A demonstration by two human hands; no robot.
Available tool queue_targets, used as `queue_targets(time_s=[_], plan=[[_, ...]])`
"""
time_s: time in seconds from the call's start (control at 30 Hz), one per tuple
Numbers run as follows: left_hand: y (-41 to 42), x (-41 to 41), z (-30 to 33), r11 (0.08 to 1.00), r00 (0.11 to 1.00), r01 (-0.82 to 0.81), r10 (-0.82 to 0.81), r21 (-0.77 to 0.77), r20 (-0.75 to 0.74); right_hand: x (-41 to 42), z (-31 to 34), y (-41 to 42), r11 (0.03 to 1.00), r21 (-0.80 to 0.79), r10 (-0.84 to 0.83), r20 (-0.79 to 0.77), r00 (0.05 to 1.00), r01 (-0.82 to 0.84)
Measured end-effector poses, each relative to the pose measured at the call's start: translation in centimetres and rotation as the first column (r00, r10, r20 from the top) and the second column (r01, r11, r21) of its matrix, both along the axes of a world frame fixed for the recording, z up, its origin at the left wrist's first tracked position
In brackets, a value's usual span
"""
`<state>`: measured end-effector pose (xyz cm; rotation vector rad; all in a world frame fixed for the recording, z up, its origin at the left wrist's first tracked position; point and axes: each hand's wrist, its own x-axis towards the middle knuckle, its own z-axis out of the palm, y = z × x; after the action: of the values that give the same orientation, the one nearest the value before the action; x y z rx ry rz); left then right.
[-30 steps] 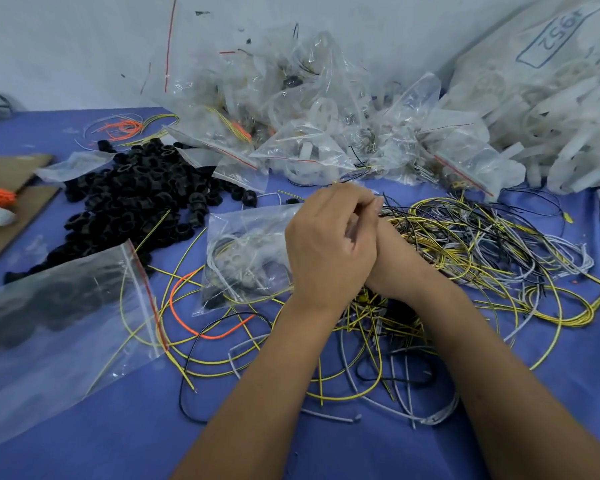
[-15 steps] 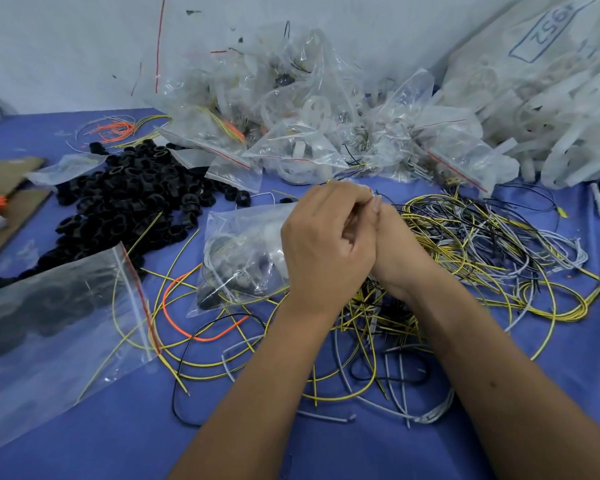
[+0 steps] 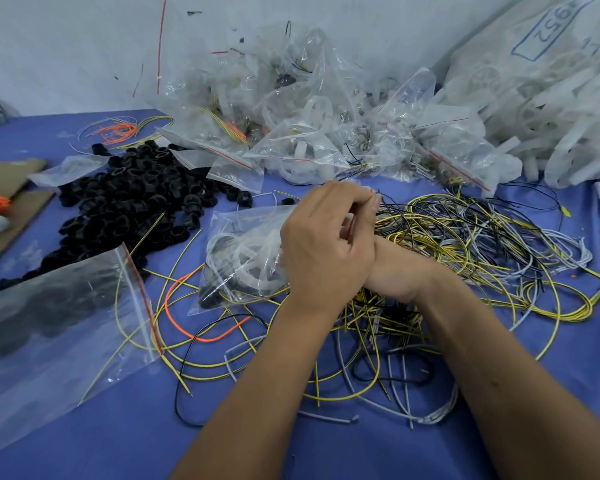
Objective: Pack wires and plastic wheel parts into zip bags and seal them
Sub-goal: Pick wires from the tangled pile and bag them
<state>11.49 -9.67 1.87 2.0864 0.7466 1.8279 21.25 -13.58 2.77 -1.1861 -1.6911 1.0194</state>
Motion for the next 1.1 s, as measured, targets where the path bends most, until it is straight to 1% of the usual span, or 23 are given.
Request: queue_targets(time_s=[0.07, 0.13, 0.2, 0.27, 0.33, 0.37, 0.43, 0.47, 0.57, 0.6, 0.67, 0.73, 0.8, 0.9, 0.97, 1.03, 1.1], plan=[[0.0, 0.0, 0.0, 1.0, 1.0, 0.012, -0.012, -0.013, 0.001, 0.0, 0.1, 0.1, 1.0, 0.01, 0.008, 0.021, 1.0, -0.008], [0.1, 0.0, 0.0, 0.999, 1.0, 0.017, -0.016, -0.037, 0.016, 0.0, 0.0, 0.1, 1.0, 0.005, 0.002, -0.002, 1.0, -0.002], [0.2, 0.0, -0.1, 0.999, 1.0, 0.008, -0.006, -0.045, 0.027, -0.2, -0.1, 0.2, 1.0, -0.007, -0.01, -0.077, 0.997, 0.009], [0.2, 0.1, -0.2, 0.999, 1.0, -0.014, 0.015, -0.035, 0.015, -0.2, -0.2, 0.5, 0.999, -0.024, -0.038, -0.201, 0.979, 0.033], [0.2, 0.2, -0.4, 0.999, 1.0, -0.024, 0.024, -0.037, -0.004, 0.0, -0.1, 0.8, 0.993, -0.028, -0.118, -0.312, 0.943, 0.115], [0.1, 0.2, -0.5, 0.999, 1.0, -0.019, 0.019, -0.044, -0.01, 0.4, -0.1, 1.0, 0.983, -0.044, -0.185, -0.32, 0.929, 0.181], [0.3, 0.1, -0.6, 0.998, 1.0, 0.003, -0.003, -0.07, -0.004, 1.1, -0.3, 1.2, 0.955, -0.076, -0.298, -0.271, 0.915, 0.288], [0.5, 0.0, -0.7, 0.996, 1.0, 0.012, -0.011, -0.084, 0.011, 1.4, -0.4, 1.3, 0.953, -0.092, -0.302, -0.243, 0.922, 0.288], [1.1, -0.4, -0.9, 0.985, 0.995, 0.051, -0.036, -0.163, 0.094, 1.8, -0.5, 1.3, 0.978, -0.16, -0.163, -0.168, 0.972, 0.136], [1.2, -0.4, -1.1, 0.974, 0.99, 0.088, -0.061, -0.211, 0.13, 1.7, -0.5, 1.3, 0.982, -0.145, -0.14, -0.149, 0.979, 0.118], [1.5, -0.3, -1.4, 0.932, 0.968, 0.195, -0.133, -0.306, 0.212, 1.4, -0.5, 1.3, 0.985, -0.081, -0.16, -0.119, 0.98, 0.151], [1.8, -0.3, -1.6, 0.896, 0.951, 0.247, -0.152, -0.368, 0.27, 1.4, -0.8, 1.5, 0.976, -0.083, -0.211, -0.137, 0.968, 0.201], [2.1, -0.4, -1.8, 0.881, 0.967, 0.179, -0.076, -0.439, 0.243, 1.7, -0.8, 1.5, 0.957, -0.092, -0.284, -0.129, 0.95, 0.274], [2.5, -0.3, -2.0, 0.824, 0.989, 0.038, 0.05, -0.565, 0.139, 2.7, -0.7, 1.6, 0.917, -0.077, -0.398, -0.123, 0.909, 0.391], [2.7, -0.1, -2.1, 0.769, 0.995, -0.035, 0.084, -0.639, 0.047, 2.9, -0.8, 1.6, 0.914, -0.053, -0.406, -0.111, 0.907, 0.402], [2.8, 0.1, -2.3, 0.72, 0.995, -0.099, 0.093, -0.687, -0.045, 2.7, -1.0, 1.5, 0.908, -0.009, -0.418, -0.053, 0.907, 0.418], [2.8, 0.1, -2.2, 0.679, 0.994, -0.11, 0.08, -0.726, -0.075, 2.8, -1.0, 1.3, 0.874, 0.071, -0.483, 0.013, 0.876, 0.481]])
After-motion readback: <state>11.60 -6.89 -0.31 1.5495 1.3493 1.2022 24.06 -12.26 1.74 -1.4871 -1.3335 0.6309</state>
